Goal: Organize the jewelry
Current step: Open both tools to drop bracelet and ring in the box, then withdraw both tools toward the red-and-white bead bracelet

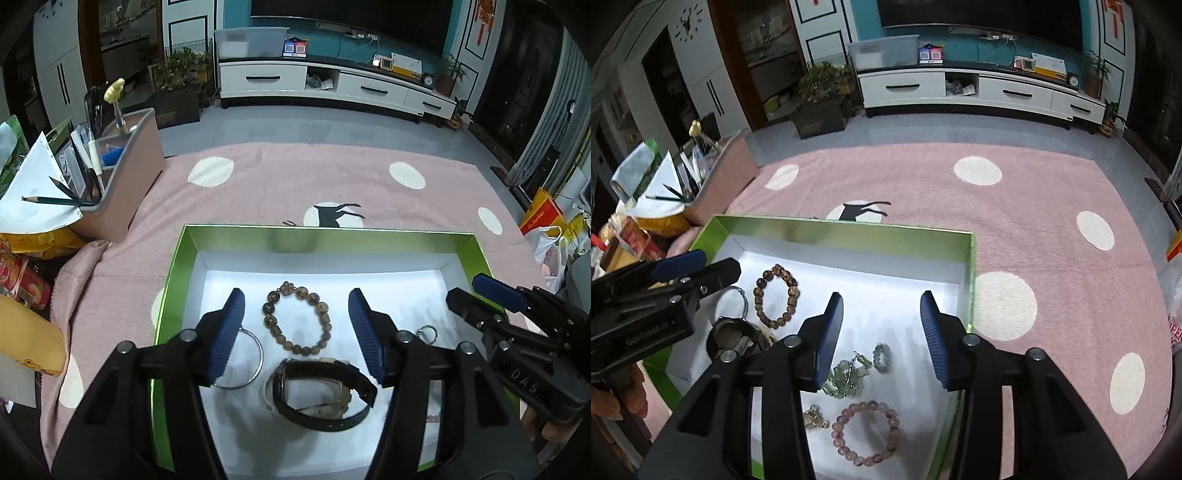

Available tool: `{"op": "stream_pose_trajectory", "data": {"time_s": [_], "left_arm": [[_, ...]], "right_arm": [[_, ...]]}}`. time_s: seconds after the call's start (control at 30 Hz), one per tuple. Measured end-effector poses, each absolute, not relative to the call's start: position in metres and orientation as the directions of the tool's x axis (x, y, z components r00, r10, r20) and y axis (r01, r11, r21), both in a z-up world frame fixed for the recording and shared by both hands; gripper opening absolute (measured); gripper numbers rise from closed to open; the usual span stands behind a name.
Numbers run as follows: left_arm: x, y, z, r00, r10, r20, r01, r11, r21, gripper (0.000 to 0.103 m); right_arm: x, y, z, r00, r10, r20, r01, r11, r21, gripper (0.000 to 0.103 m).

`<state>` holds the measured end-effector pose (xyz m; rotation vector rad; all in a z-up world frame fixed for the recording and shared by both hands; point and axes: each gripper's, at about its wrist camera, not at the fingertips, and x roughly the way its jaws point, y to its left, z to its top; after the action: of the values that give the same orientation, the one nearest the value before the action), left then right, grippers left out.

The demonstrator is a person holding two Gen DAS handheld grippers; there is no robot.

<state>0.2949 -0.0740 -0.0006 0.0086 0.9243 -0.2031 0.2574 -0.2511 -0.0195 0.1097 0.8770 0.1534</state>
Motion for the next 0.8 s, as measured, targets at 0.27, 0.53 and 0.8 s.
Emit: {"op": "stream_pose_trajectory", "data": {"time_s": [0.27,0.53,0.8], "left_arm": [[0.260,-0.068,0.018,0.609,-0.191,-0.770,0.202,0.976,-0.083,0.066],[0.195,-0.062,0.034,0.621,-0.246,-0.744,0.270,0.959,-0.092,0.066],[0.140,-0.074,0.018,0.539,-0.312,-0.782,0.343,0.930,-0.134,0.066]], "right_arm": [[0.214,-0.267,0.005,0.683,0.197,-0.703,-0.094,0.979,0.184,0.044],[0.149,-0.277,0.024,0.729,0.215,-0.649,-0.133,0.976,0.174,0.044],[0.092,-0.274,0.028,0.739,0.212,-0.639,-0.178,0.977,0.118,0.044]]}}
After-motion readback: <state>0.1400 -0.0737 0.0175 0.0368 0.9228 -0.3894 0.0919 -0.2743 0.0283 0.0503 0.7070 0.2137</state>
